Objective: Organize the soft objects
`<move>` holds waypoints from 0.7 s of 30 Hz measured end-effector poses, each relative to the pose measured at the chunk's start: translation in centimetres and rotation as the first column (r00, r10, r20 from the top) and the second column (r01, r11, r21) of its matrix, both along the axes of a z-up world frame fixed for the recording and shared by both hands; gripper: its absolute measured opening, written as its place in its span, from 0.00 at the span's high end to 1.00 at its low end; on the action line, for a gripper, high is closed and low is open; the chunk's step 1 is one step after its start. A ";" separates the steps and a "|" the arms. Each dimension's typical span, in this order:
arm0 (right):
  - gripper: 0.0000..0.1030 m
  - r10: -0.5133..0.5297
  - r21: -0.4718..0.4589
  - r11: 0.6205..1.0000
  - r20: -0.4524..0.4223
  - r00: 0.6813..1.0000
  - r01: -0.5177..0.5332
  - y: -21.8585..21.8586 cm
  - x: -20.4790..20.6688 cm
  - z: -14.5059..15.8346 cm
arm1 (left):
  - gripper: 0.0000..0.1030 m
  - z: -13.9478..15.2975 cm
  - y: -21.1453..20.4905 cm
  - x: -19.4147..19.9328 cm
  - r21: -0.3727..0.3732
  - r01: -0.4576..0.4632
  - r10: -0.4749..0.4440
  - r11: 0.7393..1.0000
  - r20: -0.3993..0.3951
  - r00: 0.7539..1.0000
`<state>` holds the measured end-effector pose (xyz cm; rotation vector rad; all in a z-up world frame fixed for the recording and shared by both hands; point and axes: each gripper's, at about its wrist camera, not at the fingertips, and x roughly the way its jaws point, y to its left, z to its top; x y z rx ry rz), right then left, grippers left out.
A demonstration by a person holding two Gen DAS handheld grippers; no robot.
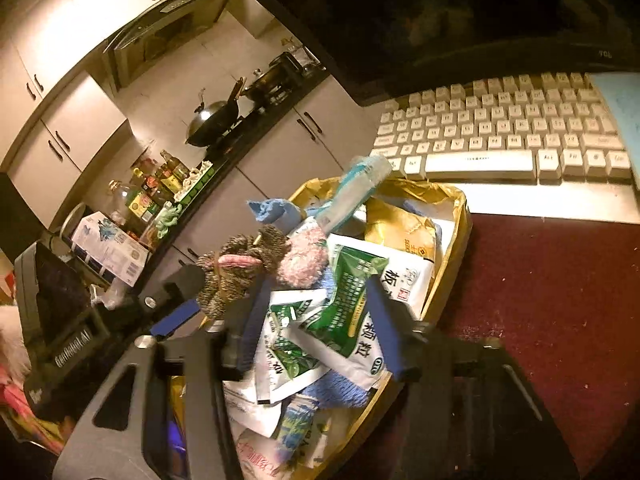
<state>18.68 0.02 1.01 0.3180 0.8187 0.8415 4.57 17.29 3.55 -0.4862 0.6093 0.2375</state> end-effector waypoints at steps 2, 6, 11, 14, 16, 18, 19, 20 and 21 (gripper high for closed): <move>0.51 0.017 -0.019 1.000 0.019 1.000 -0.017 -0.1 -0.9 0.7 | 0.33 0.5 -0.8 -1.6 0.047 -0.052 0.050 0.998 0.030 0.998; 0.51 0.027 -0.036 0.999 0.060 0.998 -0.025 -1.7 -3.6 2.1 | 0.25 0.9 -1.8 -4.9 0.062 -0.076 0.071 0.995 0.083 0.994; 0.51 0.006 -0.039 0.999 0.024 1.000 -0.006 -4.6 -6.0 1.5 | 0.25 0.3 -4.2 -6.5 0.100 -0.071 0.068 0.992 0.031 0.997; 0.51 -0.048 -0.086 0.995 0.004 0.999 0.048 -5.6 -6.9 0.5 | 0.25 -0.2 -5.8 -5.8 0.245 -0.112 0.126 0.963 -0.042 0.991; 0.51 -0.047 -0.114 0.992 0.008 0.999 0.047 -5.8 -7.4 0.3 | 0.25 -0.2 -6.2 -5.7 0.269 -0.121 0.148 0.955 -0.079 0.986; 0.51 -0.031 -0.133 0.991 0.008 0.999 0.032 -5.8 -7.7 0.4 | 0.25 -0.3 -6.0 -5.8 0.213 -0.091 0.116 0.973 -0.107 0.987; 0.51 -0.018 -0.139 0.990 0.009 1.000 0.019 -5.8 -7.9 0.4 | 0.25 -0.3 -6.1 -5.9 0.200 -0.078 0.101 0.977 -0.111 0.989; 0.50 -0.010 -0.145 0.989 0.011 1.000 0.011 -5.7 -8.2 0.5 | 0.25 -0.3 -6.3 -6.1 0.215 -0.076 0.103 0.974 -0.118 0.988; 0.45 -0.007 -0.149 0.989 0.013 1.000 0.009 -5.7 -8.4 0.6 | 0.25 -0.2 -6.6 -6.2 0.243 -0.078 0.110 0.967 -0.122 0.986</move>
